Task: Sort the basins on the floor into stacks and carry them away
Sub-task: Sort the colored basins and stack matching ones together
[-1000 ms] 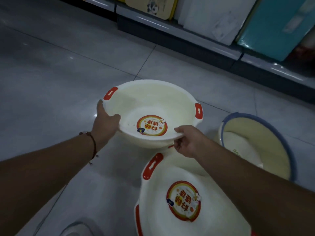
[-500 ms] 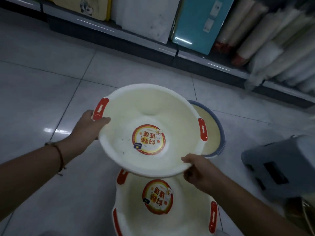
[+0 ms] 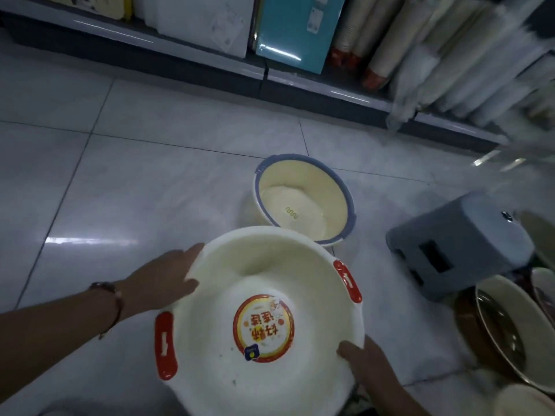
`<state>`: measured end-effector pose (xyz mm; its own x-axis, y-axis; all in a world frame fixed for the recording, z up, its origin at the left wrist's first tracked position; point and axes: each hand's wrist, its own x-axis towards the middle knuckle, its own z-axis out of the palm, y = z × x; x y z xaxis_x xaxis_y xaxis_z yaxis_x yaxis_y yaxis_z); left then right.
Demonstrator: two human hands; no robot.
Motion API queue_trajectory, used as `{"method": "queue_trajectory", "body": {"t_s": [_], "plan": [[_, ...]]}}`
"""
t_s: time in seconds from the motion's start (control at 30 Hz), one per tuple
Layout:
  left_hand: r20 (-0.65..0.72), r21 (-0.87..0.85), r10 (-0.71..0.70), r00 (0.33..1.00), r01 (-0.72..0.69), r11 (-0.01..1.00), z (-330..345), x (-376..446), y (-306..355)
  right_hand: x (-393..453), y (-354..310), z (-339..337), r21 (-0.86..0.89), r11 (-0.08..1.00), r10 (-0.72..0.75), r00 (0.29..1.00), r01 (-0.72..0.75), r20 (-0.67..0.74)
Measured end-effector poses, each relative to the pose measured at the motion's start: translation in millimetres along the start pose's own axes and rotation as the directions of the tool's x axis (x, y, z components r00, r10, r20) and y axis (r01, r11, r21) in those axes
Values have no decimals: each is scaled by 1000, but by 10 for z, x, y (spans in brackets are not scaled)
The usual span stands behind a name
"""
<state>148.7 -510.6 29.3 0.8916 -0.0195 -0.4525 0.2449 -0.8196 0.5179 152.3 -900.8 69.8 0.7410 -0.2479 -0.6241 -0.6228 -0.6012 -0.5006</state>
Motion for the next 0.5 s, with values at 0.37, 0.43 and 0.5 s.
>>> {"method": "queue_trajectory", "body": {"t_s": [0.37,0.43,0.5], "plan": [[-42,238,-64,997,72,968,-89,238,-96,503,75,506,-192,980,118,944,-60,307],[-101,248,-100,990,122,961,-167,346,-166,619,-110,400,-72,996,83,878,-55,472],[-147,248,-123,981,157,956,-242,442,-243,857,-361,236,187,968,67,893,-167,446]]}}
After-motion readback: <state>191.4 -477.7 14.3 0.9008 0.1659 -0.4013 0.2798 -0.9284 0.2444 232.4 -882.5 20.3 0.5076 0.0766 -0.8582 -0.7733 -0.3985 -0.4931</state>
